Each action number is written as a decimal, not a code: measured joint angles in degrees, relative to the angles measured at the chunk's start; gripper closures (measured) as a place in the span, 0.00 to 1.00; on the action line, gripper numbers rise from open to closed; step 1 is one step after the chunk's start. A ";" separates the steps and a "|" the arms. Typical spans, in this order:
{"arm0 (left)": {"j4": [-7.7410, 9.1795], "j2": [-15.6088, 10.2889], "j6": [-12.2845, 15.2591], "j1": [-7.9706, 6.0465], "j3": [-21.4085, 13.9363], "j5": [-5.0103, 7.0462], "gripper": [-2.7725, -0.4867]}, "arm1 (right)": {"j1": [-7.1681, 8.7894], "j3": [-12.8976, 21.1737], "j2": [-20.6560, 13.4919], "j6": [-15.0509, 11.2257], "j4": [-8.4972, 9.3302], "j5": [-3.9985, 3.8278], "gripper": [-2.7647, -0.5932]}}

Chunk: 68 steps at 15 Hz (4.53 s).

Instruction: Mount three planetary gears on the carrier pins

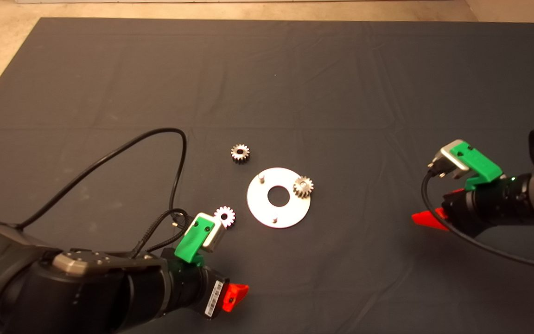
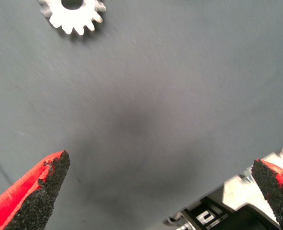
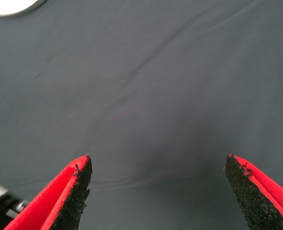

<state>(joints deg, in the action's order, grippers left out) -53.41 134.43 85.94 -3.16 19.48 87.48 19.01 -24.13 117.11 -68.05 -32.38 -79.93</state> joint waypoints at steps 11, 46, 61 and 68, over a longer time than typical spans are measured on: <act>0.66 -2.71 -6.03 -3.62 0.02 0.00 0.01 | -9.04 1.38 5.44 -1.00 0.07 -5.40 0.33; -13.29 -1.97 -20.15 1.73 10.41 -0.02 0.01 | -8.84 1.76 1.61 0.50 0.11 -6.89 0.33; -14.14 3.74 -20.63 2.17 13.74 -0.02 0.01 | -8.87 1.79 -1.52 1.99 0.11 -6.69 0.33; -14.19 5.82 -20.68 2.72 15.46 -0.07 0.01 | -8.84 1.81 -4.71 4.35 0.13 -6.42 0.33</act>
<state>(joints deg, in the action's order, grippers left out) -67.60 140.25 65.27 -0.44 34.94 87.41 10.17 -22.32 112.40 -63.70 -32.24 -86.36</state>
